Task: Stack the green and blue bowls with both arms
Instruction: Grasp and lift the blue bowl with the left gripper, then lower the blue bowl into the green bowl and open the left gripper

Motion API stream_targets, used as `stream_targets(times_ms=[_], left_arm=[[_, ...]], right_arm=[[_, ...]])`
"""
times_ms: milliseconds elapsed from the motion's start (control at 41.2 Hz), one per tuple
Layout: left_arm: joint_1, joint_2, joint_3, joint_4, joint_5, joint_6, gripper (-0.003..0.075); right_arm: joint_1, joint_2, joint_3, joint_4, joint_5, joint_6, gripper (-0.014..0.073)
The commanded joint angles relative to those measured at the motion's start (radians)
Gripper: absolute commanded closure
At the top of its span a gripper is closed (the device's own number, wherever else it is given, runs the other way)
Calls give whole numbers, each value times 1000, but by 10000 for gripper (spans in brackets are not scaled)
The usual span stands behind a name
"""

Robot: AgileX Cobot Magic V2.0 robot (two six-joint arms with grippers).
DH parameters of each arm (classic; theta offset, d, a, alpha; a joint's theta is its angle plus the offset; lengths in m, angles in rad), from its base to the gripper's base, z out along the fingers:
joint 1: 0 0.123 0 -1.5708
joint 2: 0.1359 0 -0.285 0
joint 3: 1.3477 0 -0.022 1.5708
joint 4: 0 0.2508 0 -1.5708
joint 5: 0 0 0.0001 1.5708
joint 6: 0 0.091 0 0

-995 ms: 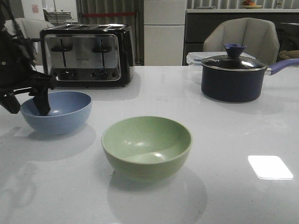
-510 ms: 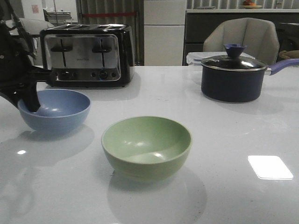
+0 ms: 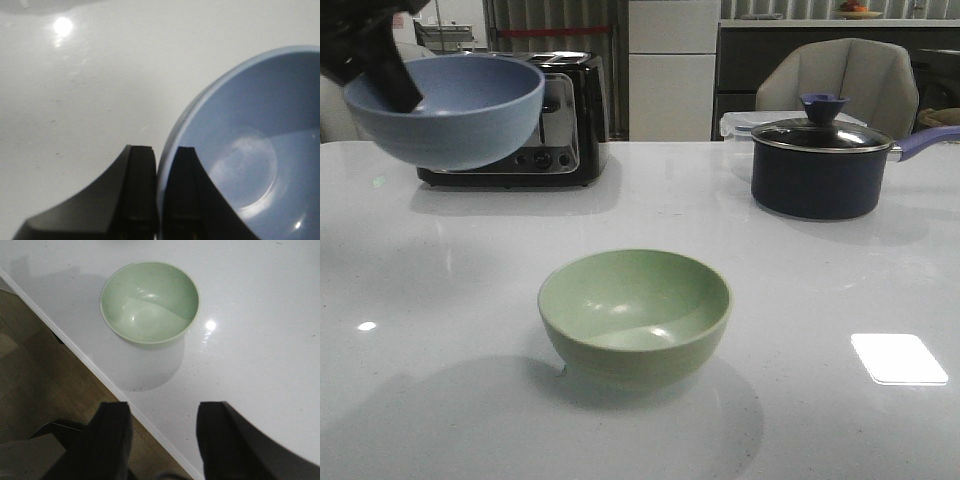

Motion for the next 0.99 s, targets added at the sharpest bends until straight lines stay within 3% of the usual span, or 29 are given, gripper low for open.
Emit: stream_targets(times_ms=[0,437,971], left_arm=[[-49,-62,-32,-84,10,36,627],[-289,50,-32,-101,-31,36,627],[-305,203,-32,-117,-116,35,627]], right_arm=[[1,-5,-27,11,-60,-6,169],[1,-5,-27,11,-60,-6,169],[1,-5,-27,11,-60,-6,169]])
